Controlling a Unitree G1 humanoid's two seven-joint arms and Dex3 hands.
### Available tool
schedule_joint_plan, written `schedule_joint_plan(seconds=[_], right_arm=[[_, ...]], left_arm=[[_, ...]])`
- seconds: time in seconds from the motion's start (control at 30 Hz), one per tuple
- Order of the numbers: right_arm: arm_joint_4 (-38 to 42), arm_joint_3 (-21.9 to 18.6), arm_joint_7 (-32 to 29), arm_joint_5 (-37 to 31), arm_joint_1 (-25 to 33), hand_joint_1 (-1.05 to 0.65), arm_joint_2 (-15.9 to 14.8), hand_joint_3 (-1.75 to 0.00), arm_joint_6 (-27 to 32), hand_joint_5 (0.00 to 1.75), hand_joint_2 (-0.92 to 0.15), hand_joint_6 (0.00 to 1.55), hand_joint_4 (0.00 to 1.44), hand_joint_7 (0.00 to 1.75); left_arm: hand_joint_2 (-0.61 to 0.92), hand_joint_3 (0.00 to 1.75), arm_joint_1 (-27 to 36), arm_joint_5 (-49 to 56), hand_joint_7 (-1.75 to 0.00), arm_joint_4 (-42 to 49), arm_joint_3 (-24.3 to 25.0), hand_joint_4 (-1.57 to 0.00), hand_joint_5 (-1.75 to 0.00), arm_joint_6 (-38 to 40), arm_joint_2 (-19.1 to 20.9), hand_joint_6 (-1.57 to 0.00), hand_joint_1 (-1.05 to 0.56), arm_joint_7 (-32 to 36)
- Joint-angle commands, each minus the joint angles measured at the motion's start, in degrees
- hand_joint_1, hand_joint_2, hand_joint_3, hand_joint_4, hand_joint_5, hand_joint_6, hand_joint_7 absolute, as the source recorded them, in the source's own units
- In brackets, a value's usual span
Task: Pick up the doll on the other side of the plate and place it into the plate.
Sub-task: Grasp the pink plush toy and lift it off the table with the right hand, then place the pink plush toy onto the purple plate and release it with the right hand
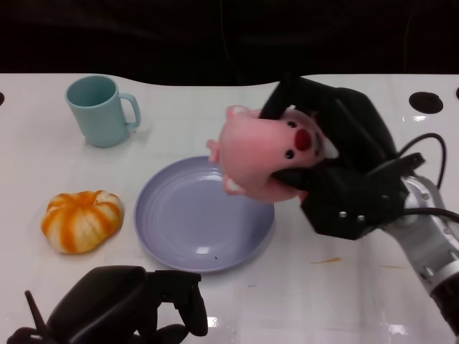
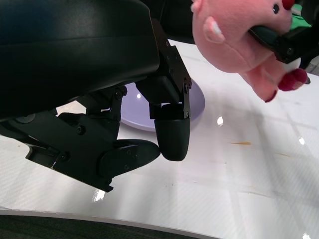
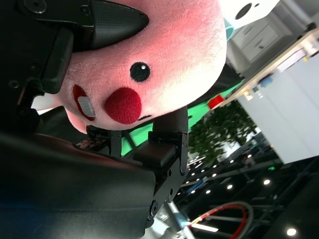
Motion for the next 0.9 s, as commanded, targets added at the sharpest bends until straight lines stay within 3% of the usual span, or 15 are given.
schedule_joint_plan(seconds=[0.03, 0.3, 0.57, 0.67, 0.7, 0.77, 0.83, 0.9], right_arm=[[0.24, 1.75, 0.25, -1.22, -3.73, -0.18, 1.94, -1.67, 0.54, 1.75, -0.14, 0.76, 0.98, 1.75], [4.65, 5.45, 0.41, -3.73, -7.83, -0.20, 7.15, -1.55, 3.71, 1.75, -0.17, 0.78, 0.99, 1.75], [9.28, 7.93, 2.76, -4.66, -10.91, -0.19, 8.67, -1.44, 4.43, 1.75, -0.18, 0.77, 1.00, 1.75], [9.12, 8.29, 8.85, -3.16, -11.64, -0.23, 8.52, -1.23, 6.75, 1.75, -0.31, 0.83, 0.92, 1.14], [8.80, 8.58, 11.07, -2.92, -11.87, -0.28, 8.16, -0.96, 7.36, 1.40, -0.44, 0.73, 0.72, 0.77], [8.03, 9.48, 14.18, -3.44, -12.24, -0.33, 7.14, -0.64, 8.04, 1.06, -0.61, 0.73, 0.61, 0.39], [6.76, 10.63, 17.10, -4.65, -12.45, -0.50, 5.85, -0.29, 8.96, 0.73, -0.83, 0.54, 0.34, 0.13], [5.41, 11.26, 19.61, -5.09, -12.35, -0.60, 5.03, -0.18, 10.09, 0.59, -0.90, 0.41, 0.18, 0.03]], left_arm=[[0.67, 0.75, -0.68, 0.56, -1.12, 0.40, -0.19, -0.74, -1.42, 0.20, -0.21, -0.76, -0.20, 0.77], [0.69, 0.73, -0.70, 1.17, -1.12, 0.41, -0.54, -0.73, -1.42, 0.23, -0.97, -0.77, -0.20, 0.86], [0.70, 0.72, -0.87, 1.57, -1.11, 0.24, -0.64, -0.74, -1.40, 0.18, -1.33, -0.77, -0.20, 0.61], [0.69, 0.72, -0.93, 1.63, -1.11, 0.43, -0.60, -0.74, -1.40, -0.07, -1.30, -0.77, -0.20, 0.73], [0.69, 0.72, -0.93, 1.64, -1.11, 0.48, -0.59, -0.74, -1.40, -0.17, -1.30, -0.77, -0.19, 0.82], [0.69, 0.72, -0.90, 1.66, -1.11, 0.59, -0.55, -0.75, -1.41, -0.39, -1.24, -0.77, -0.19, 0.94], [0.68, 0.72, -0.83, 1.80, -1.10, 0.48, -0.52, -0.74, -1.41, -0.18, -1.20, -0.77, -0.19, 0.77], [0.69, 0.73, -0.78, 1.87, -1.11, 0.29, -0.50, -0.74, -1.41, 0.16, -1.24, -0.77, -0.20, 0.54]])
